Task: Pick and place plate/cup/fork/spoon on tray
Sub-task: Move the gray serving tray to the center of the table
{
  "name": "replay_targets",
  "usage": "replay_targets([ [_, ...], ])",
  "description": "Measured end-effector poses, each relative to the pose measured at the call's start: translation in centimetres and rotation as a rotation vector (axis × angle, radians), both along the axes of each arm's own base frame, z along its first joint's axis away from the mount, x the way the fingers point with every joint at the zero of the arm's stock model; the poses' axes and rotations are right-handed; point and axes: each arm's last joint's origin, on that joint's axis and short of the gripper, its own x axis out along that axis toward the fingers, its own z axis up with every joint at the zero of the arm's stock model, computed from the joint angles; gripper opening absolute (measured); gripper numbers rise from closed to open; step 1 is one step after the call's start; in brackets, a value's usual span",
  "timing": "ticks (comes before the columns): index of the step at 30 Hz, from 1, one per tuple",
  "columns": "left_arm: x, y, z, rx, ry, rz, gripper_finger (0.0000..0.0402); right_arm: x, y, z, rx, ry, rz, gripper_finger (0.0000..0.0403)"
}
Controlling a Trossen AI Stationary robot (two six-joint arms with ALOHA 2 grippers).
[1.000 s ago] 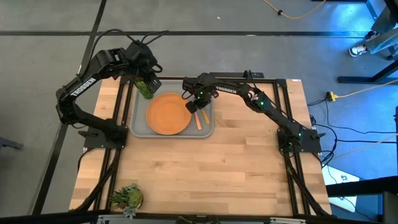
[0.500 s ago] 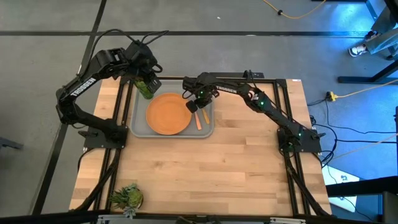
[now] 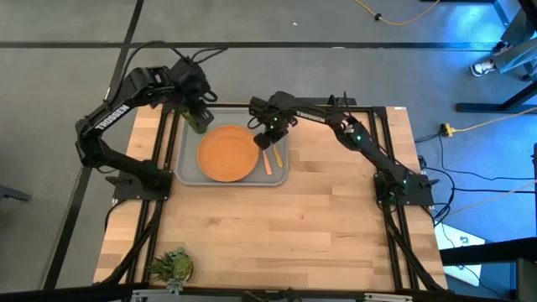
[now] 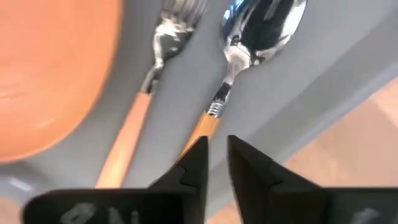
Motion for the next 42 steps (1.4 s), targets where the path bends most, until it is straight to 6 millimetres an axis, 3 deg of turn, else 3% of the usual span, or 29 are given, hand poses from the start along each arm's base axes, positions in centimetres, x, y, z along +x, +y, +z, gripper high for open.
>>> replay_targets([
  [5, -0.8, -0.5, -0.5, -0.067, 0.073, 0.054, 0.0053, -0.8, 0.0, 2.1, -0.023, -0.03, 0.2, 0.0062],
  [9, -1.0, -0.6, -1.6, -0.128, 0.129, 0.092, 0.0047, -1.4, 0.2, 2.3, -0.015, 0.014, 0.311, 0.0049],
  [13, -1.3, -0.9, -3.9, -0.212, 0.197, 0.138, 0.002, -1.3, 0.5, 2.3, -0.014, 0.01, 0.434, 0.0008],
  [20, -1.3, -1.2, -9.7, -0.39, 0.308, 0.137, 0.0002, -1.0, 1.2, 1.9, 0.052, -0.05, 0.622, 0.0003],
  [26, -1.5, -1.4, -15.3, -0.479, 0.409, 0.142, 0.0001, -0.5, 1.2, 1.7, 0.03, -0.1, 0.64, 0.0004],
  [32, -2.2, -1.8, -19.9, -0.512, 0.457, 0.151, 0.0, -1.3, -1.0, 1.6, 0.018, -0.11, 0.587, 0.0005],
  [37, -2.5, -2.1, -22.2, -0.515, 0.462, 0.152, 0.0, -1.8, -2.6, 1.6, 0.005, -0.122, 0.526, 0.0004],
  [42, -2.6, -2.2, -23.1, -0.508, 0.45, 0.15, 0.0, -2.2, -2.9, -0.4, 0.046, -0.077, 0.512, 0.0003],
])
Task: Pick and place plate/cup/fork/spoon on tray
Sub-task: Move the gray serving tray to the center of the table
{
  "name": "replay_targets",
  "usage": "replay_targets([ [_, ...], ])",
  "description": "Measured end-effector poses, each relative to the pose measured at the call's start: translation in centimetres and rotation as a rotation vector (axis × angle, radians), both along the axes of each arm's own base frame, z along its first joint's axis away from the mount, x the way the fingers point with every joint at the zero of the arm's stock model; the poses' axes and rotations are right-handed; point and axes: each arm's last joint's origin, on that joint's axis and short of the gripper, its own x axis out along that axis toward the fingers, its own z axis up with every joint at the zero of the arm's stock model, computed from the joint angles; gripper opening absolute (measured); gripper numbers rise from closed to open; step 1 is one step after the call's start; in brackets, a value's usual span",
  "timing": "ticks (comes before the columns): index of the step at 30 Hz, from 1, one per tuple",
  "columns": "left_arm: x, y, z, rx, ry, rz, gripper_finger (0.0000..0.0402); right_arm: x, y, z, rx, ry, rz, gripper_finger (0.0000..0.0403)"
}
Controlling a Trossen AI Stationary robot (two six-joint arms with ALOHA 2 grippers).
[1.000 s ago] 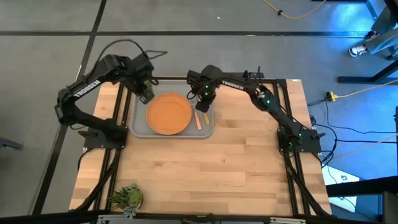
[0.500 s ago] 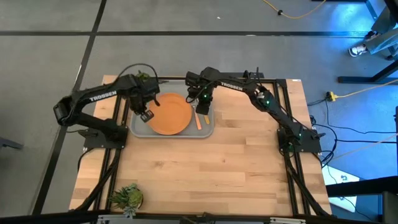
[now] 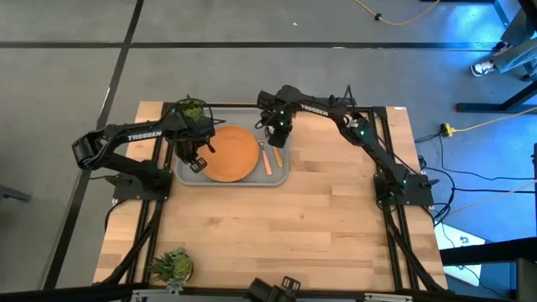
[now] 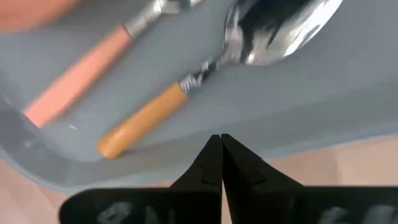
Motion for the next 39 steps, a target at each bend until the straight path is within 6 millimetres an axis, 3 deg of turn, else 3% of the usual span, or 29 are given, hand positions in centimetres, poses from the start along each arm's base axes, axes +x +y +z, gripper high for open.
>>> replay_targets([
  [6, 0.0, 0.0, -0.1, 0.001, -0.007, -0.002, 0.0, -0.7, 0.4, -3.2, 0.045, 0.063, 0.0, 0.0003],
  [10, 0.1, 0.0, -0.1, -0.014, -0.017, -0.001, 0.0, -1.0, 0.6, -4.0, 0.068, 0.081, -0.002, 0.0002],
  [16, 0.1, 0.0, -0.1, -0.015, -0.017, -0.001, 0.0, -1.1, 0.7, -4.1, 0.073, 0.096, -0.002, 0.0002],
  [34, -0.1, -0.2, 0.4, -0.012, -0.058, -0.001, 0.0, -0.4, 4.1, -4.0, 0.057, 0.192, 0.085, 0.0002],
  [39, 0.0, -0.2, 0.4, 0.006, -0.085, -0.007, 0.0, -0.6, 4.3, -2.2, 0.027, 0.181, 0.086, 0.0002],
])
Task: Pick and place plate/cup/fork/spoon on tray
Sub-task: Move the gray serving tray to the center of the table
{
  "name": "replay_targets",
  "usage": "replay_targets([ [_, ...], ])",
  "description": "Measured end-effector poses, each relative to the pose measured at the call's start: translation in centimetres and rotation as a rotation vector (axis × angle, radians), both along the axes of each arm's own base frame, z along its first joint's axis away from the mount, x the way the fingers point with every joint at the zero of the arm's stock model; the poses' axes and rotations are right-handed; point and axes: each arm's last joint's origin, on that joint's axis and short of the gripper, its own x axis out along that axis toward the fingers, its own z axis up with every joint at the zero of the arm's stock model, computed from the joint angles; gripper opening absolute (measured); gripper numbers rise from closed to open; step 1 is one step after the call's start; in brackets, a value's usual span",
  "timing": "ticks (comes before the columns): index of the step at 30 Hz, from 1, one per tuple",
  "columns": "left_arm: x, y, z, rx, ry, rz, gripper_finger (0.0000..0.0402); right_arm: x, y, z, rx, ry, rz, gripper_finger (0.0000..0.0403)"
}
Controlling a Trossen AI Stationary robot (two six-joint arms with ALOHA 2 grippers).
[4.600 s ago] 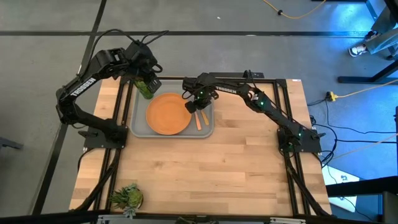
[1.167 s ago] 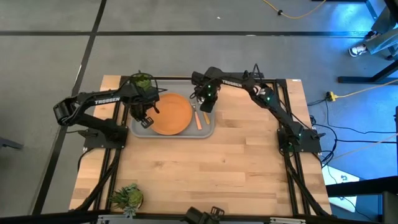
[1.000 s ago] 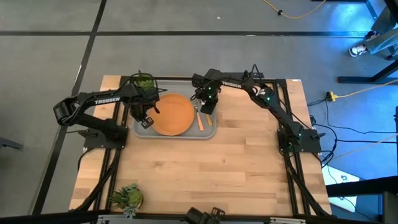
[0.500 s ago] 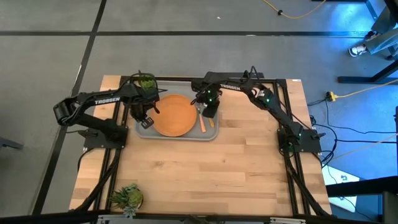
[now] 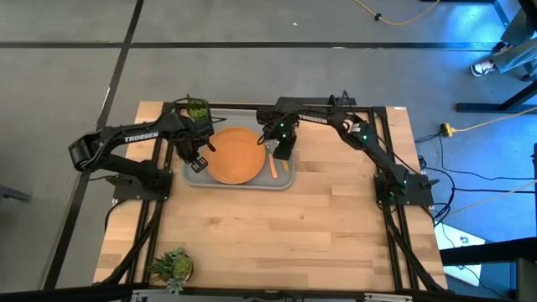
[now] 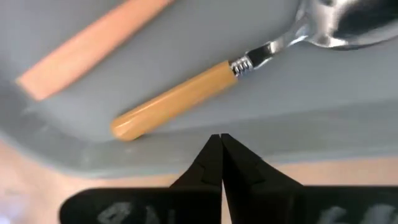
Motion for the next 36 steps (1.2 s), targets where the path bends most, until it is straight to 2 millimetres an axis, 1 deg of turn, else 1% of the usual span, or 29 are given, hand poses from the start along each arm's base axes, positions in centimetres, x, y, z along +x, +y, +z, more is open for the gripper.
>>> replay_targets([
  [3, 0.1, 0.0, -0.2, -0.003, -0.013, -0.004, 0.0, -0.2, 0.3, 1.6, 0.016, -0.034, -0.005, 0.0002],
  [6, 0.2, -0.2, -0.4, -0.01, -0.028, -0.015, 0.0, 0.1, 1.4, 2.4, 0.074, -0.07, -0.018, 0.0002],
  [9, 0.2, -0.4, -0.9, -0.013, -0.029, -0.025, 0.0, 0.8, 3.0, 2.5, 0.097, -0.097, 0.016, 0.0002],
  [12, 0.3, -0.8, -1.8, -0.027, -0.052, -0.041, 0.0, 1.8, 4.4, 2.0, 0.088, -0.142, 0.051, 0.0002],
  [17, 0.4, -1.4, -2.8, -0.026, -0.068, -0.067, 0.0, 2.4, 6.0, 1.8, 0.099, -0.152, 0.064, 0.0001],
  [20, 0.2, -1.6, -3.3, -0.016, -0.06, -0.08, 0.0, 2.5, 6.3, 1.8, 0.098, -0.154, 0.067, 0.0001],
  [26, -0.4, -2.0, -4.6, -0.019, -0.035, -0.088, 0.0, 2.7, 6.3, 1.8, 0.088, -0.162, 0.037, 0.0001],
  [31, -0.4, -2.0, -4.7, -0.014, -0.035, -0.088, 0.0, 2.6, 6.1, 1.8, -0.001, -0.127, 0.002, 0.0001],
  [36, -0.4, -2.0, -4.7, -0.015, -0.035, -0.087, 0.0, 2.7, 6.5, 1.7, 0.009, -0.129, 0.009, 0.0],
])
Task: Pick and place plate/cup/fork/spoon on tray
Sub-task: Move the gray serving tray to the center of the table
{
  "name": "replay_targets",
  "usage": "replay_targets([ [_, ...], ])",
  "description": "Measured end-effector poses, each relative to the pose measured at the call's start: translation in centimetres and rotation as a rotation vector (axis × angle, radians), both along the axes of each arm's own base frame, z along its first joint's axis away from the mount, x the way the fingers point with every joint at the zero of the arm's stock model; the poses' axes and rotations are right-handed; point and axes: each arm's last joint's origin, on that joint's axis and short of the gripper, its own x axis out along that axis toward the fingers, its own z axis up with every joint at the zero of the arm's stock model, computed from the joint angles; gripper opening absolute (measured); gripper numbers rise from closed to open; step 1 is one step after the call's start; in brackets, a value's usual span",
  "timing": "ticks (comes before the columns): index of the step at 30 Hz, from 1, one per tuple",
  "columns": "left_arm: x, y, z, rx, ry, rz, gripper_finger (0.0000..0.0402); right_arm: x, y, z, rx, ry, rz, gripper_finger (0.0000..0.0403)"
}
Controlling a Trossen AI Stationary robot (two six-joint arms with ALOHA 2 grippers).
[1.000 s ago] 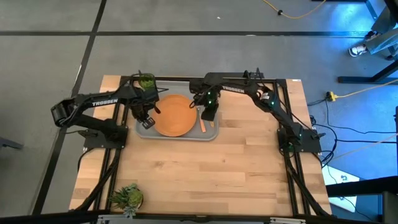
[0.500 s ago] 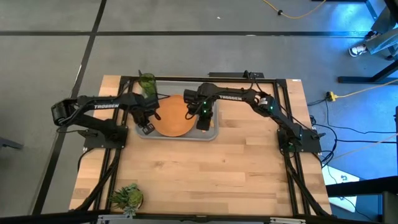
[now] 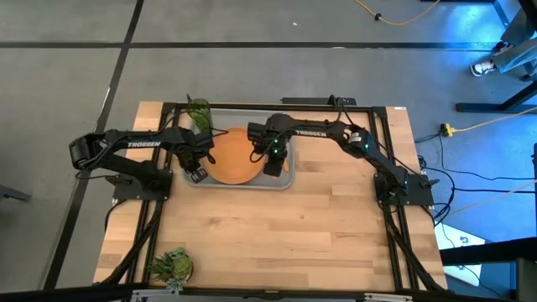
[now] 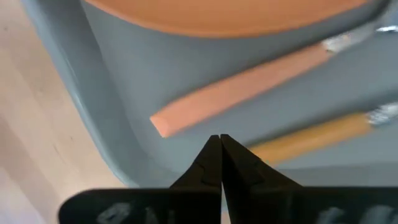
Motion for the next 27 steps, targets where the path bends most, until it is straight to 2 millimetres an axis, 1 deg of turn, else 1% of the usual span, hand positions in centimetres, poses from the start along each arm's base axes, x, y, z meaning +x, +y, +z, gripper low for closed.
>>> replay_targets([
  [2, 0.0, 0.0, 0.0, -0.001, 0.0, 0.006, 0.0, 0.1, 0.5, -0.8, 0.012, 0.003, -0.015, 0.0],
  [6, 0.0, 0.0, 0.0, -0.017, -0.005, 0.041, 0.0, -0.6, 1.5, -2.9, 0.05, 0.073, -0.023, 0.0],
  [10, 0.0, -0.1, 0.0, -0.024, -0.008, 0.054, 0.0, -0.8, 2.3, -3.8, 0.058, 0.084, -0.007, 0.0002],
  [17, 0.2, -0.4, 0.0, -0.044, -0.016, 0.087, 0.0, -1.2, 2.7, -4.6, 0.072, 0.096, -0.003, 0.0003],
  [27, 1.1, -2.2, 0.0, -0.087, -0.037, 0.101, 0.0, -1.7, 3.6, -4.8, 0.103, 0.159, 0.048, 0.0004],
])
